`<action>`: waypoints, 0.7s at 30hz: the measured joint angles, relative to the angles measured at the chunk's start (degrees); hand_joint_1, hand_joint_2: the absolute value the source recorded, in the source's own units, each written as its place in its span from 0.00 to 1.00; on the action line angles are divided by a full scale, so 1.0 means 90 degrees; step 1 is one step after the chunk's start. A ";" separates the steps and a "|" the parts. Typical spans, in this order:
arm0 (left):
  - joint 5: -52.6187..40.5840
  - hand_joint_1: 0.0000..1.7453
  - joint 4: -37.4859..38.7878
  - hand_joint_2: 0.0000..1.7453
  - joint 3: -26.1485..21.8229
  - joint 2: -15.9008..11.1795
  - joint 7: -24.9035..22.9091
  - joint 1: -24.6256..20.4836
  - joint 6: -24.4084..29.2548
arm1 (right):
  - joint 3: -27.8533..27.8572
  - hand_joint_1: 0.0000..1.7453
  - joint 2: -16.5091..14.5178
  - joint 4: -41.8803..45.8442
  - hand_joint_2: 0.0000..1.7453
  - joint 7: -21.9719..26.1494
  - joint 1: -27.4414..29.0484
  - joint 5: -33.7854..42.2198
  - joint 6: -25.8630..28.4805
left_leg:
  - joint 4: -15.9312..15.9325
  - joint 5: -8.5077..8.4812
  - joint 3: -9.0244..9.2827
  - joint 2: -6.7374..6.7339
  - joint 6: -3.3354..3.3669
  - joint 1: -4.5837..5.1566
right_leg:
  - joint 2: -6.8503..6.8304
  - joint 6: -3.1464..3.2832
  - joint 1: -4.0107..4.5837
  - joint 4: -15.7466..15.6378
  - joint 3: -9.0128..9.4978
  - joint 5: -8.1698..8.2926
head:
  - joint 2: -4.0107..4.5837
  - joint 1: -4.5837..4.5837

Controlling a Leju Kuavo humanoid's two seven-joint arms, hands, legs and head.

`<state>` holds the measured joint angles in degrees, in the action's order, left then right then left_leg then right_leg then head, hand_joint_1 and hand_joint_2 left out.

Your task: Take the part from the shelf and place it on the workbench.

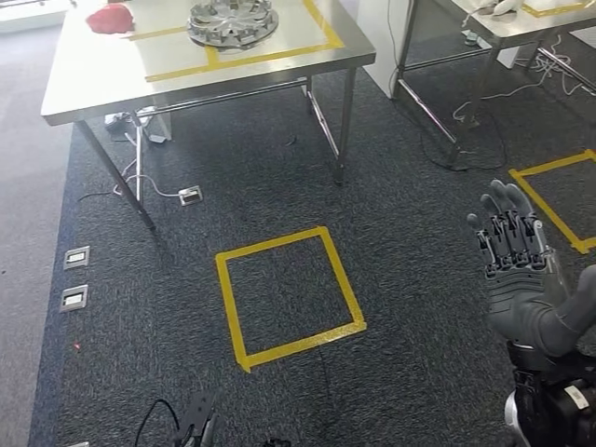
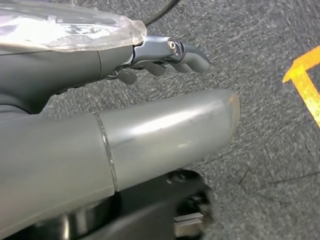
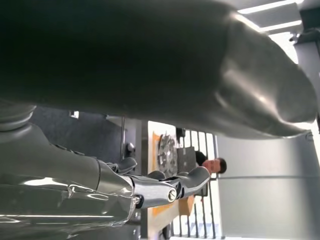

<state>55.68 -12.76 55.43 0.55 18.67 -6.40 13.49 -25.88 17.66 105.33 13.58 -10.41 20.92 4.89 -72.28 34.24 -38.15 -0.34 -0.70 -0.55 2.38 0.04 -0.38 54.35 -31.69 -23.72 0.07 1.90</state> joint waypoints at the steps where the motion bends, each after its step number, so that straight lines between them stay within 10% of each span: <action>1: 0.0001 0.00 0.0000 0.00 0.0000 -0.0001 0.0000 0.0003 0.0001 | 0.0001 0.00 0.0000 0.0002 0.00 -0.0002 0.0013 -0.0003 0.0001 | 0.0176 -0.0173 0.0054 0.0018 0.0023 0.0003 | 0.0092 -0.0001 0.0004 0.0001 0.0005 0.0001 | 0.0000 0.0002; 4: 0.0005 0.00 0.0001 0.00 0.0000 -0.0021 0.0000 -0.0001 0.0020 | 0.0002 0.00 -0.0001 0.0018 0.00 -0.0004 0.0017 -0.0014 0.0001 | 0.1532 -0.0879 0.0619 0.0372 0.0146 0.0010 | 0.0347 -0.0022 0.0009 0.0014 0.0014 0.0003 | 0.0001 0.0005; 8: 0.0011 0.00 0.0002 0.00 0.0000 -0.0026 0.0002 -0.0020 0.0038 | 0.0012 0.00 0.0000 0.0037 0.00 -0.0006 0.0016 -0.0017 0.0001 | 0.2021 -0.1021 0.0823 0.0380 0.0223 0.0011 | 0.0612 -0.0156 -0.0010 0.0002 -0.0050 0.0030 | 0.0000 0.0008; 10: 0.0015 0.00 0.0002 0.00 0.0000 -0.0019 0.0008 -0.0032 0.0046 | 0.0023 0.00 0.0000 0.0055 0.00 -0.0002 0.0001 -0.0017 0.0001 | 0.2100 -0.1052 0.0862 0.0221 0.0283 -0.0024 | 0.0399 -0.0218 0.0013 0.0200 -0.0154 -0.0105 | 0.0000 -0.0019; 12: 0.0018 0.00 0.0002 0.00 0.0000 -0.0015 0.0012 -0.0023 0.0054 | 0.0022 0.00 0.0000 0.0066 0.00 -0.0002 -0.0019 -0.0017 0.0001 | 0.2136 -0.1055 0.0890 0.0056 0.0324 -0.0024 | -0.0004 -0.0272 0.0013 0.0941 -0.0496 -0.0507 | 0.0000 -0.0058; 15: 0.0022 0.00 0.0002 0.00 0.0000 -0.0012 0.0011 0.0001 0.0055 | 0.0018 0.00 0.0000 0.0064 0.00 -0.0007 -0.0019 -0.0017 0.0006 | 0.2122 -0.1024 0.0900 -0.0192 0.0322 -0.0013 | -0.0204 -0.0348 -0.0052 0.1914 -0.0954 -0.0832 | 0.0000 -0.0072; 21: 0.0053 0.00 0.0002 0.00 0.0000 -0.0005 0.0020 -0.0001 0.0091 | 0.0017 0.00 0.0000 0.0061 0.00 0.0004 -0.0048 -0.0005 0.0010 | 0.2025 -0.0885 0.0988 -0.0571 0.0151 0.0022 | -0.0679 -0.0288 -0.0035 0.0096 -0.0028 -0.0050 | 0.0000 -0.0071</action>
<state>56.16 -12.74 55.43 0.50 18.85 -6.41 14.31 -25.73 17.66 105.88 13.62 -10.84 20.87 4.97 -54.06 26.27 -29.25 -5.49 0.65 -0.35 -3.73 -2.55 -0.69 55.21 -31.94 -24.17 0.07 1.26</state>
